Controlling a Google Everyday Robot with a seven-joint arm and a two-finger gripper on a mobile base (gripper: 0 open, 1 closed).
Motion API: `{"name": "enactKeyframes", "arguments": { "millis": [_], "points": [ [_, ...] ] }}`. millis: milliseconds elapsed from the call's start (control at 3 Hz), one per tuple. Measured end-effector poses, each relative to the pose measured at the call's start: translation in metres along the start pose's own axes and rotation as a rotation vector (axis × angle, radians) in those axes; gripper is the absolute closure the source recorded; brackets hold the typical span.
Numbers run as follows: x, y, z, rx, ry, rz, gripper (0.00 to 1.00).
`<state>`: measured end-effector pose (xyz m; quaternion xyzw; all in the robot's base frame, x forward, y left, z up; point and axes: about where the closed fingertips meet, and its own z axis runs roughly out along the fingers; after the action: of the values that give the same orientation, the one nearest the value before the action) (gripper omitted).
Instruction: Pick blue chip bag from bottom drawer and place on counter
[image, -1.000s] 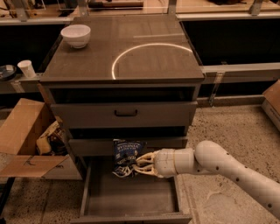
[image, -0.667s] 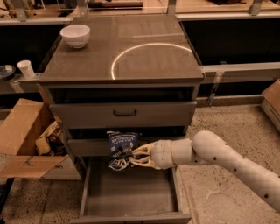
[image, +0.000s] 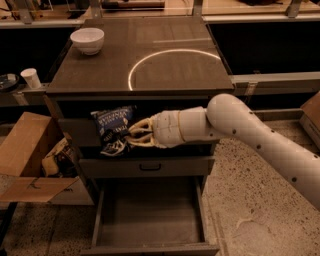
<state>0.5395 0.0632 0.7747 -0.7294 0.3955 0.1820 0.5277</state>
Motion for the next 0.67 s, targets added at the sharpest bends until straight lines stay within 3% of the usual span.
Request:
{"name": "enactKeyframes", "arguments": {
  "millis": [333,667],
  "points": [
    [-0.081,-0.047,-0.001,0.007,0.000,-0.189,1.00],
    [-0.125,-0.063,-0.001,-0.001,0.006,-0.278,1.00]
  ]
}}
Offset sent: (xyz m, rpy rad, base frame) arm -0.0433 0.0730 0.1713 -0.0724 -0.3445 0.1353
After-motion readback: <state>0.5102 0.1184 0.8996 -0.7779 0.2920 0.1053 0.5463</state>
